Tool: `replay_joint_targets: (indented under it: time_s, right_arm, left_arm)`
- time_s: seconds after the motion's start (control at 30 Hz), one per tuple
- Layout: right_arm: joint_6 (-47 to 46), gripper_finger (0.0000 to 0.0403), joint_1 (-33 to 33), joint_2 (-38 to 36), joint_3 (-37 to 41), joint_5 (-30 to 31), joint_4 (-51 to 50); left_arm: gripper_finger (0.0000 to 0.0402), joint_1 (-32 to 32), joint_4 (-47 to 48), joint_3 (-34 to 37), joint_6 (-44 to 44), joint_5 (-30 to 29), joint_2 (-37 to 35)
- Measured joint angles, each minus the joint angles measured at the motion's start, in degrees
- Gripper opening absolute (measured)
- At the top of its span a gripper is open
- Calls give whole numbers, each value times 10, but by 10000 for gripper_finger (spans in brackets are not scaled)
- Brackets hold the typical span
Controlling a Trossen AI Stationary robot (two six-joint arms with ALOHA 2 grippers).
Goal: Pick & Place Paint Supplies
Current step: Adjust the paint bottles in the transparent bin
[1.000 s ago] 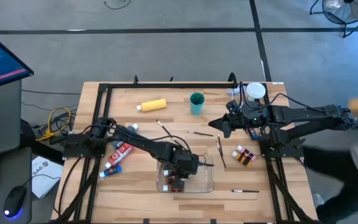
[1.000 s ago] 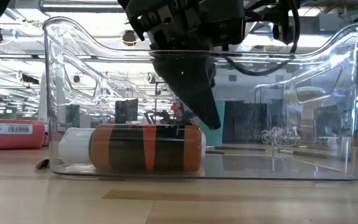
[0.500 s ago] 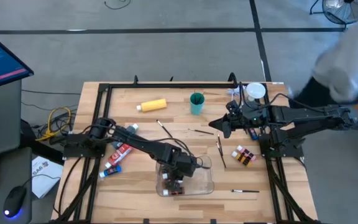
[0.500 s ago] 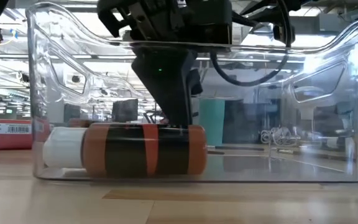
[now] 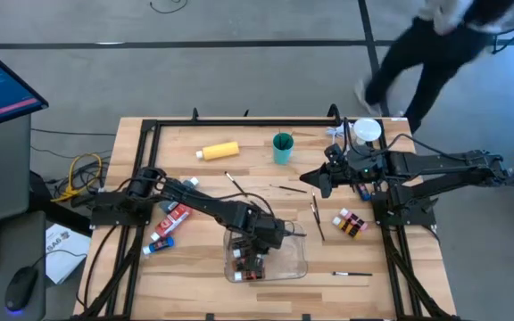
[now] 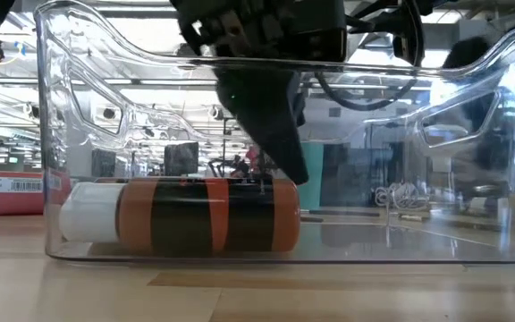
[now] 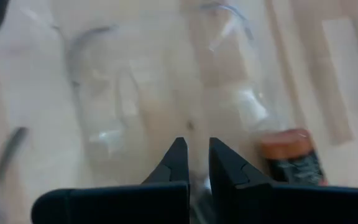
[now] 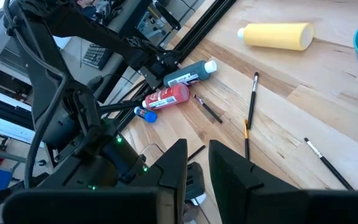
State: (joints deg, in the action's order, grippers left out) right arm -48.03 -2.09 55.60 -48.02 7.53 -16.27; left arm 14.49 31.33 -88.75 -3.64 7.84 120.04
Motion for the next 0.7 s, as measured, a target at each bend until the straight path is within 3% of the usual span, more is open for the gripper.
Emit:
replay_joint_targets:
  time_s: [0.7]
  right_arm:
    - [0, 61, 0, 0, 0, 0, 0]
  left_arm:
    - [1, -1, 46, 0, 26, -45, 4]
